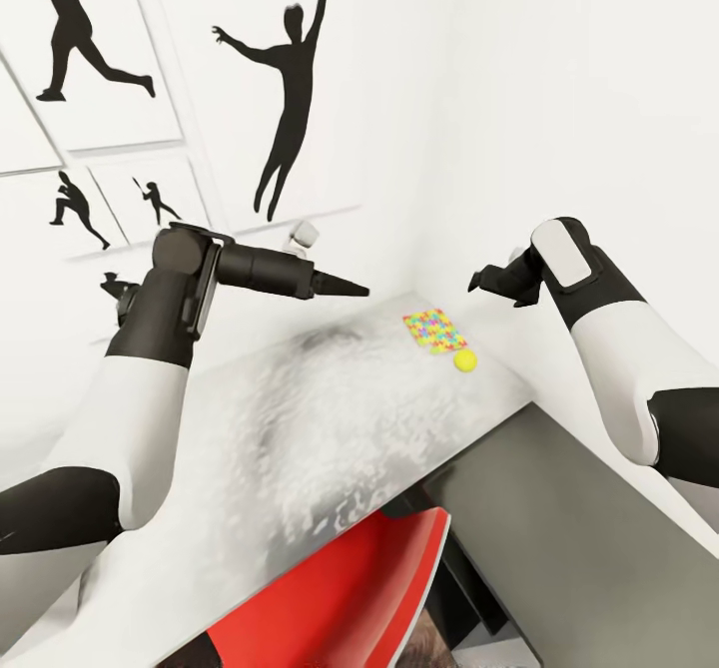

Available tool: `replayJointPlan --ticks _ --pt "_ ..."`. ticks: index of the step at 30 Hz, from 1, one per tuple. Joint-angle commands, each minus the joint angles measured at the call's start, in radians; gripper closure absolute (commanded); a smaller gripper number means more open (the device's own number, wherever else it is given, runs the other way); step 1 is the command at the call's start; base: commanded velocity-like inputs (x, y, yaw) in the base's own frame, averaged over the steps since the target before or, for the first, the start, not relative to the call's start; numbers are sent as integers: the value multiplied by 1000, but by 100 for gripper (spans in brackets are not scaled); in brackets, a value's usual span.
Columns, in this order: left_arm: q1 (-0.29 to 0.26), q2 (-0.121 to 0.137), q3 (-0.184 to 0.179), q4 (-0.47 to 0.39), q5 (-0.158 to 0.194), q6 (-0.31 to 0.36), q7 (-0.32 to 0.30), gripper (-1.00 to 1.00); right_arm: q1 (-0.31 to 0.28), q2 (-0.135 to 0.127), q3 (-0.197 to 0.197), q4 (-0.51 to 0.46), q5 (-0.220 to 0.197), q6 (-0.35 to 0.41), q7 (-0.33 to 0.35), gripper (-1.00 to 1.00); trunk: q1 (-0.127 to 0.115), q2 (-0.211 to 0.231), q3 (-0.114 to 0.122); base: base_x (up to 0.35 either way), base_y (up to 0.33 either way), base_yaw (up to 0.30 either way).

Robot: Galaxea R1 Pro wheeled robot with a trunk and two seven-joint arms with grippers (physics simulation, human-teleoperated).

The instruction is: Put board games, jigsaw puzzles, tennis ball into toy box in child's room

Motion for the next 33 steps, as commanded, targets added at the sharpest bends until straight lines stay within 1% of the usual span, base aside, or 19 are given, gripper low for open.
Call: replayJointPlan --ticks 1,14,20,31,33 --pt "-1 -1 0 -1 -10 10 -9 -100 -1 -2 7 -1 -11 2 -8 -100 1 -2 -4 0 0 0" --pt "2 -2 -2 -5 -10 9 -9 -100 -1 0 9 -4 -10 2 -9 -100 1 -2 -25 0 0 0" --pt "2 -2 -2 -5 -11 9 -9 -100 -1 10 11 -4 -6 2 -10 -100 1 -2 -35 0 0 0" --pt "2 -2 -3 -5 -11 9 -9 -100 -3 13 11 -4 -5 2 -10 -100 1 -2 -53 0 0 0" --pt "2 -2 -3 -6 -11 9 -9 -100 -12 13 11 -4 -5 2 -10 -100 1 -2 -57 0 0 0"
